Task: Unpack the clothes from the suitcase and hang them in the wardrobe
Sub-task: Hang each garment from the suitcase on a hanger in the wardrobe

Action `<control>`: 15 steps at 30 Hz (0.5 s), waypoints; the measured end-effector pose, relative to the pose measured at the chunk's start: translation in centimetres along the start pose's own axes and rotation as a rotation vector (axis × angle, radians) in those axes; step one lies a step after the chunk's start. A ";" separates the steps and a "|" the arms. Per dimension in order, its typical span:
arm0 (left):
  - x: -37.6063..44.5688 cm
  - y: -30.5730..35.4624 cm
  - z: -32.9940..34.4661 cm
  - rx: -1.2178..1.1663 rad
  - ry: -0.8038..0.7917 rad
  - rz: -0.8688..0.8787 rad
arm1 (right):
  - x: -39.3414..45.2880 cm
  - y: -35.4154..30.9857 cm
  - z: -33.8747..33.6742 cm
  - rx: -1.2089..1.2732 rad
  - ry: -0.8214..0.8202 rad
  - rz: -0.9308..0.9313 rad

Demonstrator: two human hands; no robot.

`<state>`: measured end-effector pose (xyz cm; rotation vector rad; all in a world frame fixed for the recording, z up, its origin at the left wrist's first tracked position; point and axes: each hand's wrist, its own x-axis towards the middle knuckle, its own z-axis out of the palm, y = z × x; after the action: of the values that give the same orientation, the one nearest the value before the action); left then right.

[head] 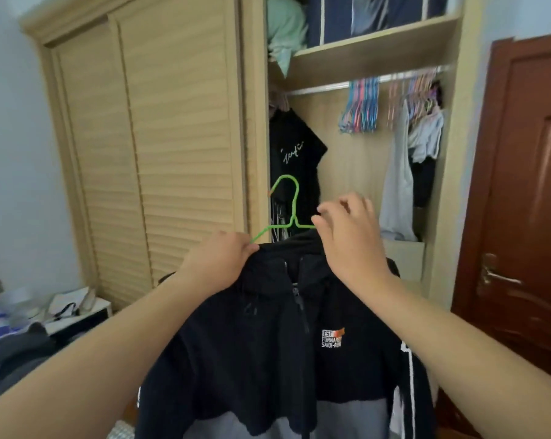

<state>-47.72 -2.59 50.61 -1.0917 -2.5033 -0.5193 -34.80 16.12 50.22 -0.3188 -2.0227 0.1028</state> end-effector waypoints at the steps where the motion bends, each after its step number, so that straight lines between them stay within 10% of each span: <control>1: 0.5 0.9 1.8 -0.024 -0.031 -0.021 | -2.1 0.5 -0.2 0.018 -0.022 0.051; 6: 1.3 4.1 9.2 -0.089 -0.052 -0.073 | -11.5 5.9 4.7 0.093 -0.688 0.538; 10: 1.9 5.0 11.4 -0.155 -0.078 -0.116 | -12.9 9.1 7.2 0.405 -0.617 0.721; 15: 3.5 3.7 12.0 -0.248 -0.063 -0.197 | -12.7 8.7 8.2 -0.101 -0.382 0.216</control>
<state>-49.27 7.50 42.51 -0.9618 -2.6714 -0.8845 -35.11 21.58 33.70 -0.6203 -2.3700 0.2088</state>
